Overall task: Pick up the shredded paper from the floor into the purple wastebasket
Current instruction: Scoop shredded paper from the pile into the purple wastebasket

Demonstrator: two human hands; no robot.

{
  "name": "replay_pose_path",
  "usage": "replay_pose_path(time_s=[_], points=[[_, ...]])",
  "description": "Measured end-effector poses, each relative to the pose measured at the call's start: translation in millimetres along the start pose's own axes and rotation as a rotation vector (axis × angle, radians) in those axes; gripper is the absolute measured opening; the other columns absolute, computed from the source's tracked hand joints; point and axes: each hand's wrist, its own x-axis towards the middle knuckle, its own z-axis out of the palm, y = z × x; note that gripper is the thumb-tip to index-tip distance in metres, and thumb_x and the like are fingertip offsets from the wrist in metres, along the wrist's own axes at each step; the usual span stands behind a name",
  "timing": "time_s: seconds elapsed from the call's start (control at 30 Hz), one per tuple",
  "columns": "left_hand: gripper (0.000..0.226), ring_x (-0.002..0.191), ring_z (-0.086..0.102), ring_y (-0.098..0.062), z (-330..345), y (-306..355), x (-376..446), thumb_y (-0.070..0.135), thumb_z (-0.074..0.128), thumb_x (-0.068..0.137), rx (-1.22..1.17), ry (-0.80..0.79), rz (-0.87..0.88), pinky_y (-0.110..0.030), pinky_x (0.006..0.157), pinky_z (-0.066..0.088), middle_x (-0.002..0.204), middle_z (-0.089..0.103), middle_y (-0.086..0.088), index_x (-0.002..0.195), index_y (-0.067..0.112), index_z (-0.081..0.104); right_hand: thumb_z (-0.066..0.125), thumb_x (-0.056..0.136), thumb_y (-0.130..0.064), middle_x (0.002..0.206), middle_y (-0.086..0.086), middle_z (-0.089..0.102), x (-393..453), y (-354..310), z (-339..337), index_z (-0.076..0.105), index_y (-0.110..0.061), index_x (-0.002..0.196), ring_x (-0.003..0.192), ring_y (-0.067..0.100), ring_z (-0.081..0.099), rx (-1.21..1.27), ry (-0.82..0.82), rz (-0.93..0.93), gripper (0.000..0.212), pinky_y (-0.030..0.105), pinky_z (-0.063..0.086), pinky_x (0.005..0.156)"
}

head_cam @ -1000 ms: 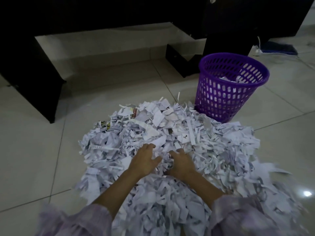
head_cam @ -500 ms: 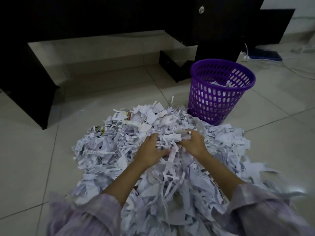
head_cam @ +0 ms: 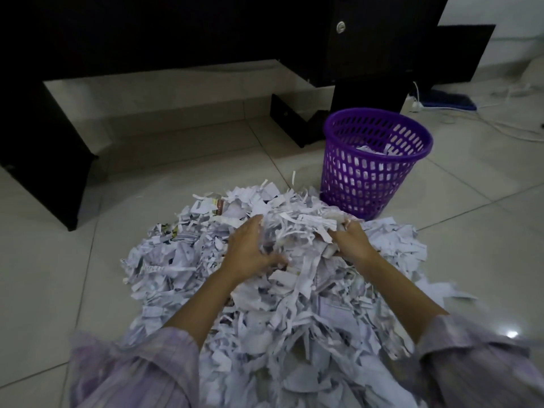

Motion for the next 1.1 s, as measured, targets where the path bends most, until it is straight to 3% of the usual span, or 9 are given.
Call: replay_pose_path(time_s=[0.17, 0.27, 0.37, 0.5, 0.67, 0.73, 0.83, 0.97, 1.1], points=[[0.098, 0.119, 0.056, -0.021, 21.0, 1.8, 9.3, 0.049, 0.089, 0.051, -0.324, -0.074, -0.085, -0.031, 0.097, 0.046, 0.128, 0.058, 0.000, 0.132, 0.014, 0.045, 0.059, 0.093, -0.013, 0.083, 0.000, 0.072, -6.7, -6.5, 18.6, 0.062, -0.021, 0.104, 0.070, 0.016, 0.068, 0.125, -0.112, -0.027, 0.014, 0.028, 0.052, 0.060], [0.082, 0.104, 0.059, -0.018, 24.3, -2.9, 7.8, 0.035, 0.084, 0.068, -0.308, -0.071, -0.107, -0.027, 0.083, 0.045, 0.114, 0.059, 0.000, 0.134, 0.009, 0.042, 0.060, 0.092, -0.009, 0.080, 0.003, 0.072, -2.6, -7.7, 14.4, 0.059, -0.016, 0.114, 0.067, 0.022, 0.066, 0.169, -0.082, -0.009, 0.023, 0.027, 0.054, 0.058], [0.036, 0.086, 0.064, -0.026, 22.8, -13.7, 6.5, 0.037, 0.073, 0.081, -0.118, -0.042, -0.049, -0.035, 0.073, 0.052, 0.094, 0.067, -0.008, 0.102, 0.010, 0.061, 0.061, 0.092, -0.012, 0.077, -0.002, 0.071, 2.9, -4.7, 4.8, 0.061, -0.013, 0.115, 0.070, 0.015, 0.067, 0.212, -0.029, -0.022, 0.023, 0.034, 0.054, 0.067], [0.044, 0.057, 0.053, -0.026, 18.9, -18.2, 10.3, 0.039, 0.070, 0.083, -0.117, -0.036, -0.097, -0.030, 0.055, 0.034, 0.056, 0.049, -0.009, 0.063, 0.009, 0.045, 0.060, 0.094, -0.025, 0.079, -0.001, 0.070, 6.0, -3.7, -1.0, 0.059, -0.014, 0.112, 0.072, 0.011, 0.066, 0.219, 0.042, -0.019, 0.021, 0.036, 0.054, 0.069], [0.013, 0.078, 0.061, -0.023, 10.9, -20.8, 11.8, 0.018, 0.069, 0.085, -0.057, 0.046, -0.083, -0.029, 0.064, 0.042, 0.083, 0.068, -0.011, 0.084, 0.006, 0.068, 0.054, 0.097, -0.025, 0.094, 0.006, 0.069, 8.4, -8.2, -13.2, 0.055, -0.013, 0.121, 0.075, 0.014, 0.065, 0.298, 0.153, -0.009, 0.027, 0.024, 0.051, 0.048], [0.010, 0.077, 0.058, -0.021, 6.6, -28.3, 11.0, 0.015, 0.069, 0.085, -0.043, 0.059, -0.093, -0.029, 0.066, 0.039, 0.078, 0.063, -0.006, 0.079, 0.008, 0.066, 0.054, 0.097, -0.025, 0.097, 0.006, 0.070, 10.0, -9.5, -21.8, 0.056, -0.013, 0.124, 0.080, 0.020, 0.067, 0.266, 0.197, -0.027, 0.030, 0.030, 0.053, 0.061], [0.039, 0.066, 0.051, -0.024, 4.9, -37.3, 10.5, 0.017, 0.068, 0.086, 0.016, 0.019, -0.084, -0.029, 0.059, 0.029, 0.060, 0.044, -0.006, 0.057, 0.014, 0.041, 0.057, 0.095, -0.023, 0.100, 0.005, 0.068, 11.7, -15.4, -31.9, 0.057, -0.015, 0.122, 0.088, 0.022, 0.067, 0.309, 0.273, -0.089, 0.028, 0.037, 0.055, 0.069], [0.030, 0.082, 0.063, -0.030, 2.7, -45.5, 6.7, 0.015, 0.069, 0.084, 0.045, 0.022, -0.157, -0.027, 0.063, 0.036, 0.078, 0.061, -0.016, 0.061, 0.013, 0.051, 0.059, 0.093, -0.015, 0.096, 0.007, 0.066, 11.4, -30.1, -45.4, 0.058, -0.011, 0.119, 0.073, 0.015, 0.064, 0.333, 0.370, -0.166, 0.026, 0.033, 0.055, 0.062], [0.043, 0.063, 0.048, -0.021, -5.7, -57.7, -4.3, 0.029, 0.066, 0.089, 0.095, 0.042, -0.239, -0.026, 0.050, 0.027, 0.056, 0.040, -0.001, 0.057, 0.015, 0.039, 0.065, 0.089, -0.013, 0.104, 0.011, 0.065, 13.6, -42.5, -66.0, 0.058, -0.004, 0.121, 0.075, 0.016, 0.064, 0.339, 0.413, -0.205, 0.034, 0.034, 0.057, 0.064]])
